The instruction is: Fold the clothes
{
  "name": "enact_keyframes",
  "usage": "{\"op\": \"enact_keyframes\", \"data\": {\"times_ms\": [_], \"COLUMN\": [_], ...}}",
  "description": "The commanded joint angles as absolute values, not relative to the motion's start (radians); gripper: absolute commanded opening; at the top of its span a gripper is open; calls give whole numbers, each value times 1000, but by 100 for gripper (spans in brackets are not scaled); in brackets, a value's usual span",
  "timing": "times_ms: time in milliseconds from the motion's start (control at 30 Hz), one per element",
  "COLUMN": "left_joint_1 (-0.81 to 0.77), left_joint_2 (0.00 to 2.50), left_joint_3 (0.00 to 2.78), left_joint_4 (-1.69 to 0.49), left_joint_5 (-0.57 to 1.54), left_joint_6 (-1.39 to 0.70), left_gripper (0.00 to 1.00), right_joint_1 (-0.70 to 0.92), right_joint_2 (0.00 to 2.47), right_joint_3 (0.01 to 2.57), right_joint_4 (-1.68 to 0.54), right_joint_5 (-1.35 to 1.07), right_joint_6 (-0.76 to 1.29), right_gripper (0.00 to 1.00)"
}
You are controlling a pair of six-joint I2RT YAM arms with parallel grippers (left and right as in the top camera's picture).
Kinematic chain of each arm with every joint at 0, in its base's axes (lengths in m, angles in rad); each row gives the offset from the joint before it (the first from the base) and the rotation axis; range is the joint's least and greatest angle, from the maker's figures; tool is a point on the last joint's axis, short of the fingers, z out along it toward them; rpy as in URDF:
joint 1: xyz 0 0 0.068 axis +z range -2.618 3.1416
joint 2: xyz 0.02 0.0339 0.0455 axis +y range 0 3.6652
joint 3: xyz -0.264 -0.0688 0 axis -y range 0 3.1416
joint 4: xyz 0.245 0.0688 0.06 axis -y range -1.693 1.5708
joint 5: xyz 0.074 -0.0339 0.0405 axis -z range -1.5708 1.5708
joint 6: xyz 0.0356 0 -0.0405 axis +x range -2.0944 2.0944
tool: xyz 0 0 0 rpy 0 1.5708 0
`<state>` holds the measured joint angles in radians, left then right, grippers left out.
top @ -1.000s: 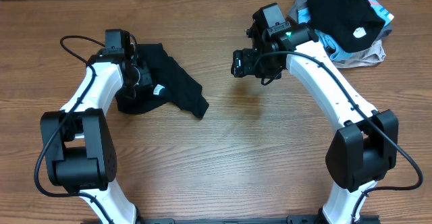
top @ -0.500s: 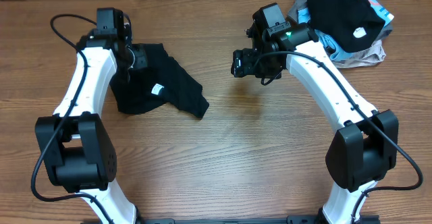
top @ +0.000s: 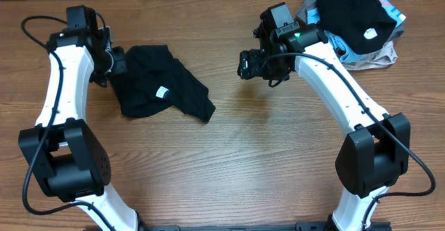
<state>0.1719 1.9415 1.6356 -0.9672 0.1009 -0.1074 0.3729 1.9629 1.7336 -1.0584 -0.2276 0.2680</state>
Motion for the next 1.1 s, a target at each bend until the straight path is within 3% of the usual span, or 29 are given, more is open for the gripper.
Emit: {"op": "enact_keyframes", "data": {"times_ms": [0,133,333,800,1067], "left_joint_1": [157,157,156,156,157], "left_joint_2": [1955,1958,1958,1961,2002], "left_joint_3": [1565,1478,1443,1432,1432], "left_joint_4": [-907,-765,-675,-670,-645], "left_joint_5": [151,178,186,199,209], "left_joint_6": [-112,-116,-116,-93,-89], "left_gripper": [54,52,30,38,20], "right_joint_1": [369,369,369,369,369], "right_joint_2": [1954,1954,1954,1954,1954], "right_joint_3": [1741,1741,1741,1741,1741], "right_joint_4": [-1049,-1051,-1050,-1054,-1053], "right_joint_5": [-218,-218,-218,-217,-217], "right_joint_6": [261,260,261,260,260], "right_gripper": [85,86,86,87,88]}}
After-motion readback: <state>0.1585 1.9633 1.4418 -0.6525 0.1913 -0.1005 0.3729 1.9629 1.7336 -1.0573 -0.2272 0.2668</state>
